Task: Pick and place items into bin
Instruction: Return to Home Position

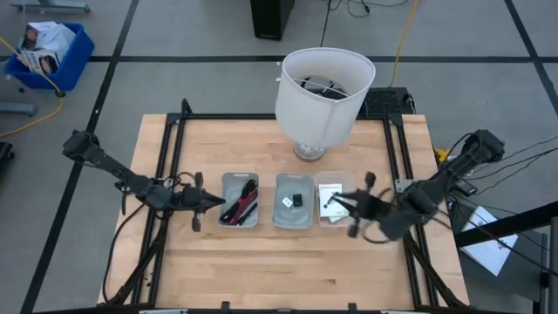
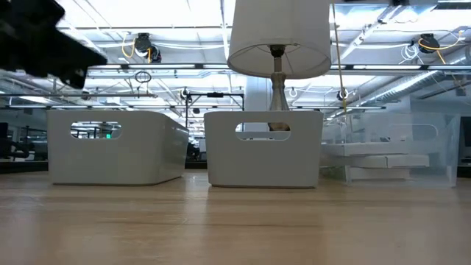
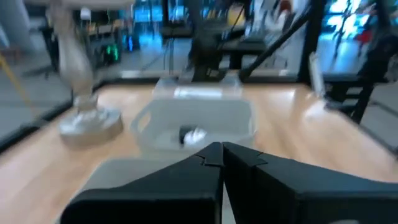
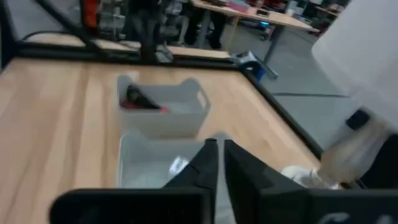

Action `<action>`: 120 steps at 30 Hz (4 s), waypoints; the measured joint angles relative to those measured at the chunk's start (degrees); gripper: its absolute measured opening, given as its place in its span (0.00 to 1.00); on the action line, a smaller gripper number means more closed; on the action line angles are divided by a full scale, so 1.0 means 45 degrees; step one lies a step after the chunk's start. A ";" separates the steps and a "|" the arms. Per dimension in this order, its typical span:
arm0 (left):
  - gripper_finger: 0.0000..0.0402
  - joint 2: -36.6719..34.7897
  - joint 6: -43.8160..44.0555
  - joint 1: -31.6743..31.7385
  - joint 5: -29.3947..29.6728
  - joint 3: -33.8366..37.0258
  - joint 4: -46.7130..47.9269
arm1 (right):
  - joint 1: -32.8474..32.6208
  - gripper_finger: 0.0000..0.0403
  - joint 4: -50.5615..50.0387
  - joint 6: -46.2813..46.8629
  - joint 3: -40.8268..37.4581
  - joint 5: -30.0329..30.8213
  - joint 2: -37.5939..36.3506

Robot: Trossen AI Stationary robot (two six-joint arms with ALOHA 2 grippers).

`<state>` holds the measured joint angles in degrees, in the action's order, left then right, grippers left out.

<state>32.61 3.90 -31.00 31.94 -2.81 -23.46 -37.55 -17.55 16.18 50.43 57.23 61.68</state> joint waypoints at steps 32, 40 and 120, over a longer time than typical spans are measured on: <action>0.01 -0.0021 -0.2843 0.3216 0.0423 -0.0039 -0.0674 | 0.2582 0.00 0.3191 -0.5506 -0.8039 -0.5087 -1.2856; 0.01 -0.0380 -0.4436 0.2924 -0.0964 -0.0039 -0.1488 | 0.2771 0.00 0.3376 -0.4607 -0.8944 -0.5392 -1.3681; 0.02 -0.6937 -0.2798 0.3705 -0.4797 0.0495 0.4235 | 0.7172 0.00 0.5126 -0.4083 -1.1015 -0.9724 -1.3671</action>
<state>1.39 -8.69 -14.33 10.35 -0.58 -4.40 -5.28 5.52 -2.20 0.86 13.47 0.16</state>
